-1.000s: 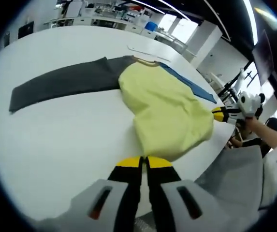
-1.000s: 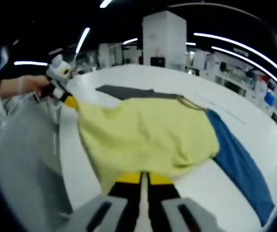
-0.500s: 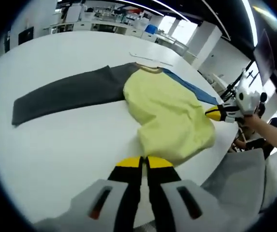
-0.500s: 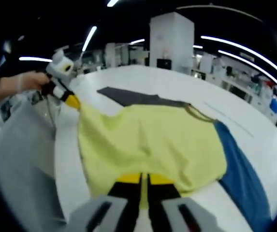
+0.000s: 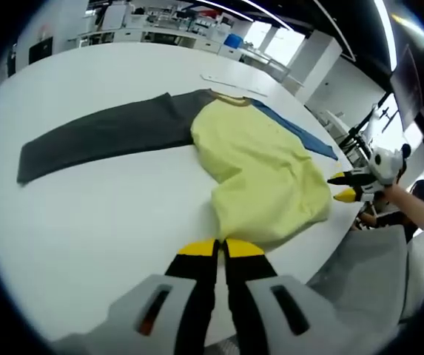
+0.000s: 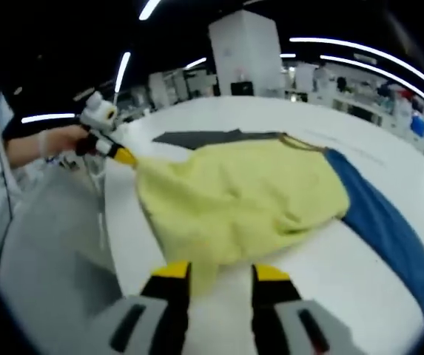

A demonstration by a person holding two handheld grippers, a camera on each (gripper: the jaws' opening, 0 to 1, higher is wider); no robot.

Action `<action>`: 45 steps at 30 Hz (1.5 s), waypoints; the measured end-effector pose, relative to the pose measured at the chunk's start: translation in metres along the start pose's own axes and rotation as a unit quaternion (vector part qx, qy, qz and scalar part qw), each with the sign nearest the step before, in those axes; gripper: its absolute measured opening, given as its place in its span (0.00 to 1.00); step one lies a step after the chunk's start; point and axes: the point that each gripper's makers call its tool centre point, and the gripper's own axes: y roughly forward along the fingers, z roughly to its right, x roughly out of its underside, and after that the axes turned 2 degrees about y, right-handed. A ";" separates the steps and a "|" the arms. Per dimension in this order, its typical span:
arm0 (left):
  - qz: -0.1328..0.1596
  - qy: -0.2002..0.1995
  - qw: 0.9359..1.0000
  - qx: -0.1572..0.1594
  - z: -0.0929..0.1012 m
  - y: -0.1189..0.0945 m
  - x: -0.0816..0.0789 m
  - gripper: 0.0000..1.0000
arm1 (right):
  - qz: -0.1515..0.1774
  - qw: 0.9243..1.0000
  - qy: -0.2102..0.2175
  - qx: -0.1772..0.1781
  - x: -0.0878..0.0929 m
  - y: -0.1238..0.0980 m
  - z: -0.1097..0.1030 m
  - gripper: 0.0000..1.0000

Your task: Fold the garment on the visible template until the final outline fits inside the template.

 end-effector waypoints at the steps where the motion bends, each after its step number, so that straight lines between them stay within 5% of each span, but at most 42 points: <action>1: 0.000 0.000 1.000 0.000 0.000 0.000 0.000 0.00 | -0.002 1.000 0.002 -0.001 0.002 0.001 -0.001 0.29; 8: 0.001 0.003 1.000 0.000 0.000 -0.001 -0.003 0.00 | -0.009 1.000 0.008 -0.008 0.011 0.008 -0.009 0.21; 12: 0.002 0.004 1.000 0.000 -0.001 -0.002 -0.004 0.00 | -0.009 1.000 0.013 -0.010 0.009 0.009 -0.007 0.00; 14: 0.004 0.005 1.000 -0.001 -0.001 -0.002 -0.006 0.00 | -0.004 1.000 0.008 -0.007 0.002 0.007 -0.003 0.00; 21: 0.010 0.010 1.000 -0.005 -0.004 -0.001 -0.015 0.00 | 0.024 1.000 -0.009 -0.007 -0.052 0.004 0.003 0.00; 29: 0.013 0.009 1.000 -0.007 -0.007 0.004 -0.021 0.00 | 0.024 0.999 -0.027 -0.007 -0.096 0.034 0.005 0.00; 45: 0.010 0.001 1.000 -0.006 -0.012 0.012 -0.019 0.00 | -0.027 0.998 -0.061 -0.004 -0.091 0.099 -0.002 0.00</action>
